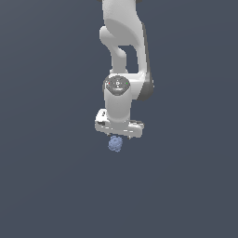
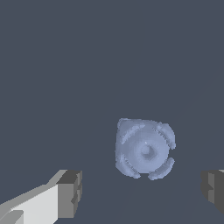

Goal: Pick up the object and move it to a goal position.

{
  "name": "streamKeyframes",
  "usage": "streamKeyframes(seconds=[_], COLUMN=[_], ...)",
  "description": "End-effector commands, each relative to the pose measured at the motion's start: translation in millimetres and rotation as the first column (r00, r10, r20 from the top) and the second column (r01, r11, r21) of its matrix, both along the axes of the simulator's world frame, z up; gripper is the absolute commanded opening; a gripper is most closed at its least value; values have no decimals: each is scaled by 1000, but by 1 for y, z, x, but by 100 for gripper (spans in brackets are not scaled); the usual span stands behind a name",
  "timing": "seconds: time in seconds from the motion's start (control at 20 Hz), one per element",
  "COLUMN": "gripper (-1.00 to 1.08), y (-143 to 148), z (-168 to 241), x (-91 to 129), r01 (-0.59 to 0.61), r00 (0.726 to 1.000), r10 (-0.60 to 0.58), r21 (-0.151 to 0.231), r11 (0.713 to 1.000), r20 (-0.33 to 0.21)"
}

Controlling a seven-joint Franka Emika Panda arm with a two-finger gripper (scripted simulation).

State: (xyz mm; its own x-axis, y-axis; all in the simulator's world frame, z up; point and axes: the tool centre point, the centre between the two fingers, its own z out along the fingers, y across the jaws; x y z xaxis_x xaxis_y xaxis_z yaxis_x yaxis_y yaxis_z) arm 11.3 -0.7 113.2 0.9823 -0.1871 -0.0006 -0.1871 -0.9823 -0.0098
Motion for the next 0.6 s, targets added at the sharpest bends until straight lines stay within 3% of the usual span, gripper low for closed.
streamKeyframes(seconds=[0.0,0.55], gripper=[100,100], y=[-8,-16], z=[-11,-26], x=[1,1], r01=[44,87], r00=[999,996], r10=[-44,-87], r21=[-4,-9], r11=[999,996], r20=[0,-2])
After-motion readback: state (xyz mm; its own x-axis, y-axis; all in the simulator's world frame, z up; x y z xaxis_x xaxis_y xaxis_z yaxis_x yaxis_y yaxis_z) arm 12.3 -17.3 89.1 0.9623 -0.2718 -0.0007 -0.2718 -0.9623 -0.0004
